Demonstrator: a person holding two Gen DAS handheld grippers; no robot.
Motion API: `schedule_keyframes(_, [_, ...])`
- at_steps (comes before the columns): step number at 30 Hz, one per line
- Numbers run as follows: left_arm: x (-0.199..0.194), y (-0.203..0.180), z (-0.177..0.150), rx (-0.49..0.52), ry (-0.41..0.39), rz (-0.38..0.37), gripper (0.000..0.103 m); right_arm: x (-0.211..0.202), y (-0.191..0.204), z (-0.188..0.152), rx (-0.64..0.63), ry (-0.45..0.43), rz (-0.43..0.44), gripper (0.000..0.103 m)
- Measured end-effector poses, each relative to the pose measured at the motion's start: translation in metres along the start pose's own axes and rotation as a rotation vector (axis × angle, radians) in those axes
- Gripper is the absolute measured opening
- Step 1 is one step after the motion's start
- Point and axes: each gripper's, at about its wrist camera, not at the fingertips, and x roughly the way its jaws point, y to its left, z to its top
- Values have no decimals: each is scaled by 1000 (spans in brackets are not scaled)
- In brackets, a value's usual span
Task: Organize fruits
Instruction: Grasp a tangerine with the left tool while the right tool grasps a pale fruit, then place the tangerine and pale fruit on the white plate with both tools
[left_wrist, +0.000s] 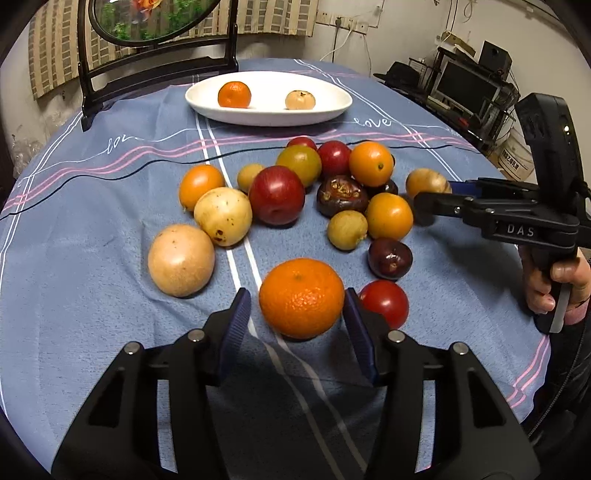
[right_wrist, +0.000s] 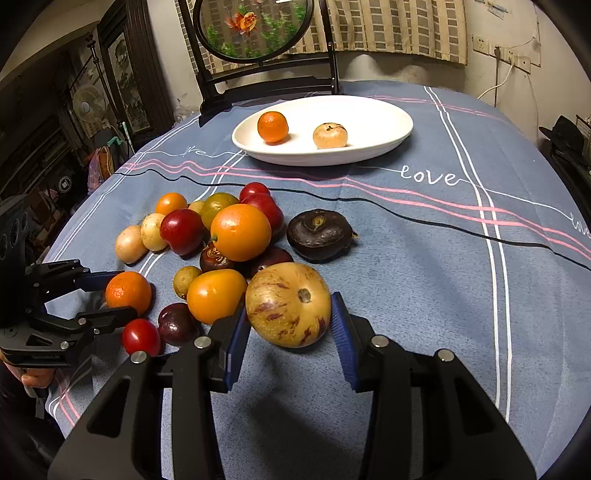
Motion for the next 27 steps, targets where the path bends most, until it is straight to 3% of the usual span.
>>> schedule_keyframes(7, [4,-3,-1,11,23,6,50,0,0,0,1,1,0,43])
schedule_keyframes(9, [3,-3,-2,7,19,-6,46,0,-1,0,4,2,1,43])
schedule_keyframes(18, [-4,-1,2,-3,-14,-15,45,-2,-3,0,12,-4,10,43])
schedule_keyframes(23, [-17,10,20,-18,-52,-49,45,-5,-2,2,20,-20,40,43])
schedule_keyframes(27, [-24,24,53,-41,-57,-102,45,-17,1,21,4,-69,75,43])
